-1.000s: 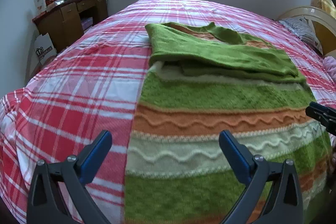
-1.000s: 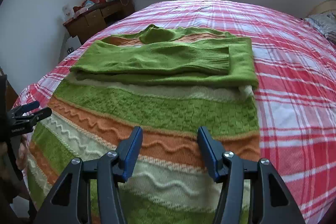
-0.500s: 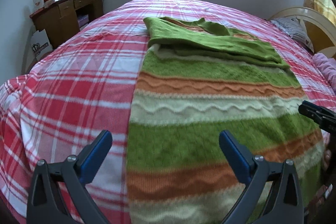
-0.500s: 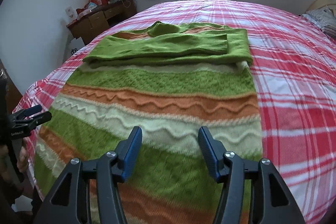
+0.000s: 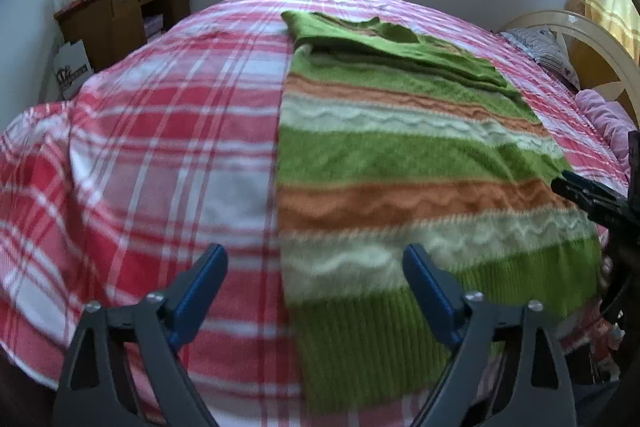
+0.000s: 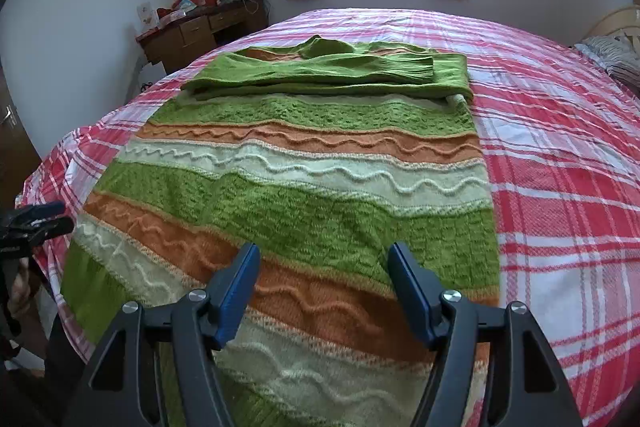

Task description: Fold small clothes

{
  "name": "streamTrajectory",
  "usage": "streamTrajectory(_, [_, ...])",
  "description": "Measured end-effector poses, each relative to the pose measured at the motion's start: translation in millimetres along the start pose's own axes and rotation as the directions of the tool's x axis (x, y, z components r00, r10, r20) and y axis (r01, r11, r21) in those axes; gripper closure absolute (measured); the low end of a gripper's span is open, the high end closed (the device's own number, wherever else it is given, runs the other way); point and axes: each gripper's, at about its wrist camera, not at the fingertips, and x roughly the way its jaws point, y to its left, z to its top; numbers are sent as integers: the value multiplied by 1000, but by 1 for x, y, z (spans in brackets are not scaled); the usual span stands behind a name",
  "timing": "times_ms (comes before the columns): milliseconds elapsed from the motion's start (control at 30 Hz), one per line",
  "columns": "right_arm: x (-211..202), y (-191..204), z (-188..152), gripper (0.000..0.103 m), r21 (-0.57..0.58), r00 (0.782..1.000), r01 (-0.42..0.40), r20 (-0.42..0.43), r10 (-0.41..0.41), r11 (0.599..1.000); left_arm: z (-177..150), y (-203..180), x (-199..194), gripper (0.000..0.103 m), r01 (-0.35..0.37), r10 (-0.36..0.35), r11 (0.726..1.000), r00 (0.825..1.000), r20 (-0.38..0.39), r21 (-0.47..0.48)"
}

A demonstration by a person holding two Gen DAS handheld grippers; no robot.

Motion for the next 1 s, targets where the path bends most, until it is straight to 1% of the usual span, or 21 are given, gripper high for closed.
streamTrajectory(133, [-4,4,-7,35,-10,1000,16,7,-16,1000,-12,5,0,26,36,-37,999,998,-44,-40])
streamTrajectory(200, [-8,6,-11,35,-16,1000,21,9,-21,1000,-19,10,2,38,54,-59,996,996,-72,-77])
streamTrajectory(233, [-10,7,-14,35,-19,1000,22,13,-22,1000,-23,12,3,40,65,-73,993,994,-86,-97])
streamTrajectory(267, [-13,8,-16,35,-24,1000,24,18,-23,999,-27,14,4,46,81,-94,990,990,-103,-118])
streamTrajectory(300, [-15,8,-19,35,-27,999,25,21,-24,999,-32,15,5,48,95,-111,986,987,-114,-134])
streamTrajectory(400, [-20,8,-27,35,-33,999,26,29,-25,999,-35,10,3,48,95,-108,989,989,-106,-117])
streamTrajectory(467, [-23,9,-30,35,-36,999,25,32,-24,999,-37,9,5,48,108,-123,985,986,-110,-132])
streamTrajectory(567, [-26,9,-31,35,-35,999,20,36,-19,999,-40,5,5,49,103,-116,987,989,-97,-126])
streamTrajectory(633, [-28,6,-33,35,-20,999,13,34,-13,1000,-41,5,5,52,97,-108,988,990,-86,-122])
streamTrajectory(667, [-30,5,-33,35,-14,999,12,32,-11,1000,-41,3,3,63,94,-102,990,991,-81,-105])
streamTrajectory(700, [-33,4,-34,35,-5,1000,12,28,-12,1000,-41,3,3,85,89,-96,992,992,-79,-91])
streamTrajectory(733, [-36,3,-35,35,0,1000,16,26,-16,1000,-40,3,2,91,98,-105,992,992,-75,-85])
streamTrajectory(800, [-45,0,-37,35,12,999,31,27,-31,999,-37,6,-3,96,131,-137,987,989,-63,-93])
streamTrajectory(867, [-57,-5,-41,35,22,998,48,35,-48,999,-34,9,-10,98,165,-169,982,985,-36,-92])
streamTrajectory(933, [-68,-11,-45,35,35,997,63,36,-65,997,-28,15,-23,98,203,-202,974,979,18,-105])
streamTrajectory(1000, [-78,-16,-50,35,55,997,76,26,-77,996,-22,22,-35,98,241,-232,963,969,81,-124])
